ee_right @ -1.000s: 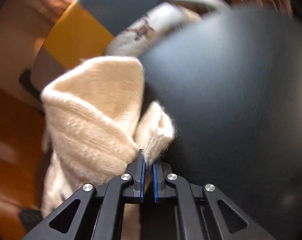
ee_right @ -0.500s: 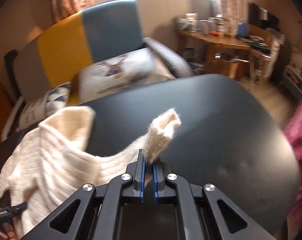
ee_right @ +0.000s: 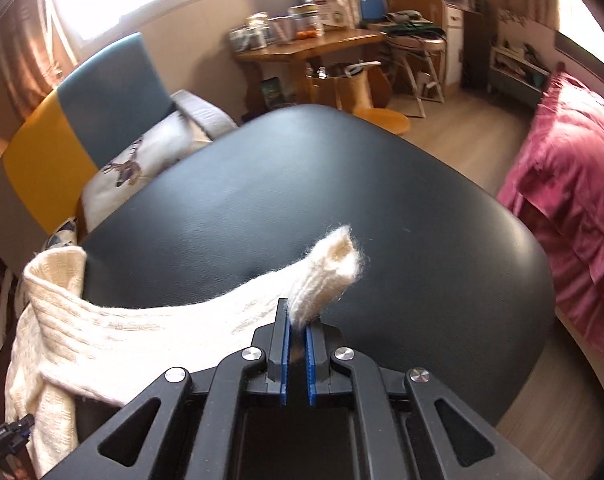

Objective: Fold clothes
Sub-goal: 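Lay the sleeve across the sweater body with the right gripper and release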

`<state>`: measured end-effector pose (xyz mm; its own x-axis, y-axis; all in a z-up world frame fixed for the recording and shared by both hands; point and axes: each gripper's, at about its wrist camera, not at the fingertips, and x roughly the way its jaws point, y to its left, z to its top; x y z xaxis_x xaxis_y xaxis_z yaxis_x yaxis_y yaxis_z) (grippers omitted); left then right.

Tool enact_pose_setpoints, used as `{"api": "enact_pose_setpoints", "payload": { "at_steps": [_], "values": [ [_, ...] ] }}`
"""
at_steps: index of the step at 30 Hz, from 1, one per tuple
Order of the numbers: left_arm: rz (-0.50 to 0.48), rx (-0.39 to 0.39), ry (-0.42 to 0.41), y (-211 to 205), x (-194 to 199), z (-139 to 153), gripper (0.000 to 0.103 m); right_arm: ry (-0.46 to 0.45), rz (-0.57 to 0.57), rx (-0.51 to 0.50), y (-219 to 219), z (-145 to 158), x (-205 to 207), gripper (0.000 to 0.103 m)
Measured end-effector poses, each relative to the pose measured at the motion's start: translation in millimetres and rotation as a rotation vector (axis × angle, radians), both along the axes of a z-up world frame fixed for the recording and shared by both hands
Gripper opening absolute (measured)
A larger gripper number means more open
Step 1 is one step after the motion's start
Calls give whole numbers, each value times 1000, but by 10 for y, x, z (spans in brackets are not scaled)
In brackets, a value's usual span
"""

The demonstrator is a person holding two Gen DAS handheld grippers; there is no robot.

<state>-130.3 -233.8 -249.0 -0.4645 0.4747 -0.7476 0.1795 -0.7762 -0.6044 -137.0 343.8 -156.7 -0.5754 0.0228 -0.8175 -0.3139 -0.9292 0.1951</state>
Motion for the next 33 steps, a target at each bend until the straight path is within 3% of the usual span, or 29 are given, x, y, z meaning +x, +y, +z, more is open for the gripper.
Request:
{"api": "enact_pose_setpoints", "payload": {
  "at_steps": [5,12,16,19,23,27,30,33],
  "values": [
    [-52,-71,18,196,-18,202,23,-29,-87,2,395,-173,180,5],
    [-176,-79,87,644,51,581,23,-61,-169,-52,957,-299,282,6],
    [-266,-71,108,982,96,720,23,-61,-225,-139,1247,-322,389,18],
    [-339,-47,115,1250,116,782,23,-16,-287,-129,1383,-162,572,22],
    [-430,-1,118,1530,135,833,23,62,-135,-128,1145,90,642,23],
    [-499,113,145,1698,221,964,25,22,80,-97,560,54,435,23],
    [-486,205,187,1653,234,1125,29,-44,148,-76,224,-145,229,23],
    [-377,172,210,1381,170,1185,31,-135,150,-34,64,-382,46,23]
  ]
}}
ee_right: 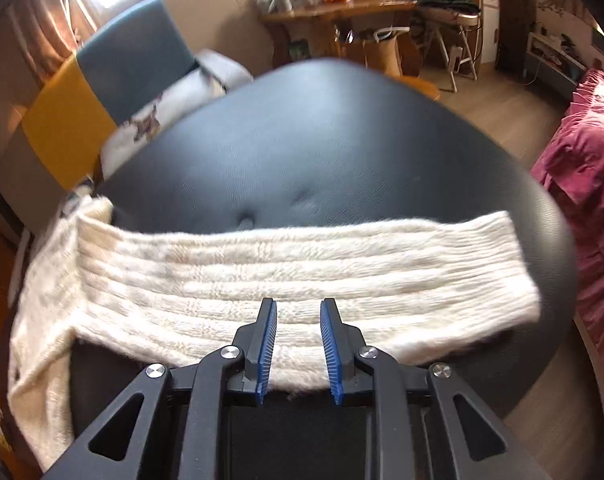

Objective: Fold clothes
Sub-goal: 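Lay the sleeve across the sweater body with the right gripper and release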

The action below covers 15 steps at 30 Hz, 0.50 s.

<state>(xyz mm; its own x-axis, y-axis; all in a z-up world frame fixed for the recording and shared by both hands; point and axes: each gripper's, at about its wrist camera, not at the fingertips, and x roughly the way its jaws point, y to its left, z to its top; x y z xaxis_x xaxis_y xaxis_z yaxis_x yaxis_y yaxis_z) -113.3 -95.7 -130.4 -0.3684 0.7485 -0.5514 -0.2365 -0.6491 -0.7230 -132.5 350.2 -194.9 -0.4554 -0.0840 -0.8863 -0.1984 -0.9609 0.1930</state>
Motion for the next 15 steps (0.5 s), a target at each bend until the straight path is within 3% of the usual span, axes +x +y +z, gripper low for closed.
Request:
{"api": "enact_pose_setpoints", "payload": {
  "at_steps": [2,6,11,15],
  "values": [
    [94,-48,-3,-236,-54,-25,32,-46,0,19,-63,-120,-96,19],
    [240,-230,-75,-689,-93,-334,32,-64,-24,24,77,-111,-130,13],
    [212,-257,-223,-864,24,-855,32,-91,-41,115,211,-106,-226,13],
    [177,-252,-185,-805,-35,-761,32,-109,-31,210,150,-76,-314,14]
  ]
}}
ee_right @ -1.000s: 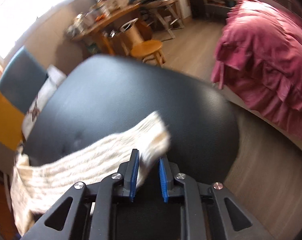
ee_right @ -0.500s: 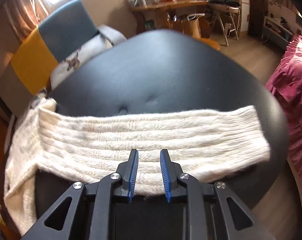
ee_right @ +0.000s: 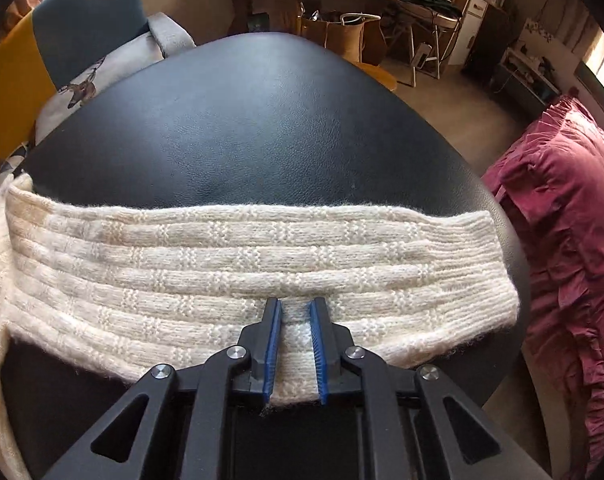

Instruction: Fold clothes

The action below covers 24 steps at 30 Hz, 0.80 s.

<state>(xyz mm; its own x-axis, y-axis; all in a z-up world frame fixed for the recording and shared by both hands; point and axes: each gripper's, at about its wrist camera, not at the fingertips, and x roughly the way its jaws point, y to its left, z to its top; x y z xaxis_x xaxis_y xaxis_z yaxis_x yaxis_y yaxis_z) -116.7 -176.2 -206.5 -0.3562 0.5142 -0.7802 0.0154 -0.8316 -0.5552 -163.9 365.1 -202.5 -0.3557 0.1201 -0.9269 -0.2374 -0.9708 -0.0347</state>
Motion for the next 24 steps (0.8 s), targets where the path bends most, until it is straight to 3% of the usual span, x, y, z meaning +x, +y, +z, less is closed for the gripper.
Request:
{"api": "enact_pose_setpoints", "payload": {
  "at_steps": [3,6,11,13,15,18,20,24],
  "values": [
    [-17,-13,62,74,-219,202,33,64,12,10,-143,160,-17,17],
    [-39,-55,116,183,-487,374,33,140,102,-131,-459,345,-2,18],
    [-33,-159,140,357,-873,287,34,152,431,-435,-1474,497,64,18],
    [-4,-182,140,240,-867,230,34,137,573,-519,-2036,562,146,18],
    [38,-257,145,65,-790,148,34,125,736,-626,-2557,713,238,19],
    [107,-285,101,-287,-581,-8,34,52,981,-739,-3329,907,442,20],
    [151,-295,90,-523,-361,-48,34,-53,1075,-867,-3707,937,613,22],
    [194,-273,97,-822,123,-3,34,-278,965,-1021,-3803,661,985,24]
  ]
}}
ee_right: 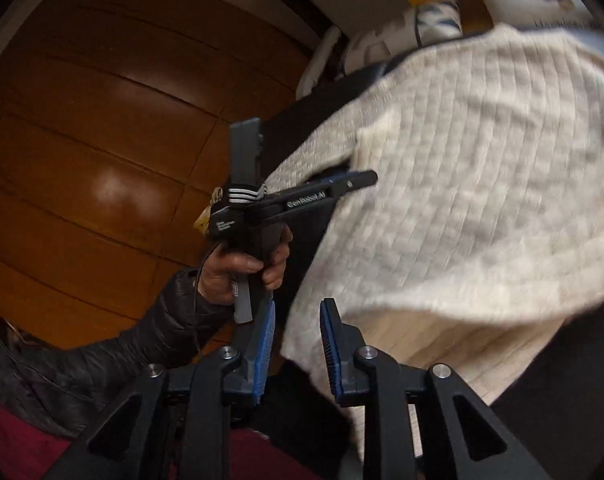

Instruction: Fold clothes

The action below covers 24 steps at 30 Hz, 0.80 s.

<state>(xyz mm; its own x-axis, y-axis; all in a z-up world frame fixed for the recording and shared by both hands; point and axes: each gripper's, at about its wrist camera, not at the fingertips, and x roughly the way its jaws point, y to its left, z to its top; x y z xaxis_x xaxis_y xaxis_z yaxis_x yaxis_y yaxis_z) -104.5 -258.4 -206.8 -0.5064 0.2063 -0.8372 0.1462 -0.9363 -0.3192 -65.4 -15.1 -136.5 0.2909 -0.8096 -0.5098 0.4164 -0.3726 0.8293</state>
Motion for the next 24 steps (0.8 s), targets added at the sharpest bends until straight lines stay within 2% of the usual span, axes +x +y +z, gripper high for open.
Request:
{"api": "enact_pose_setpoints", "payload": {
  "at_steps": [2,6,9,11,13,15,17,19,23,24],
  "values": [
    [11,4,12,-72,257,21,34,-100,-83,7,104,-224,112,25],
    [9,123,28,-32,730,5,34,-186,-298,51,325,-547,305,29],
    [-60,285,29,152,1009,-38,34,-247,-436,-11,475,-638,385,30],
    [-123,400,20,328,1144,-64,34,-266,-489,-31,518,-655,410,34],
    [-173,459,14,513,1237,-79,35,-259,-527,-18,532,-635,421,36],
    [-225,505,13,708,1323,-87,36,-233,-550,6,541,-592,426,36],
    [-275,512,25,907,1387,-55,36,-187,-569,56,540,-553,434,36],
    [-309,495,33,1076,1433,-14,36,-51,-547,185,502,-482,477,36],
    [-363,468,24,1350,1450,-20,38,179,-434,368,426,-427,604,7],
    [-371,465,21,1398,1445,-29,39,231,-411,403,420,-422,644,7]
  ]
}}
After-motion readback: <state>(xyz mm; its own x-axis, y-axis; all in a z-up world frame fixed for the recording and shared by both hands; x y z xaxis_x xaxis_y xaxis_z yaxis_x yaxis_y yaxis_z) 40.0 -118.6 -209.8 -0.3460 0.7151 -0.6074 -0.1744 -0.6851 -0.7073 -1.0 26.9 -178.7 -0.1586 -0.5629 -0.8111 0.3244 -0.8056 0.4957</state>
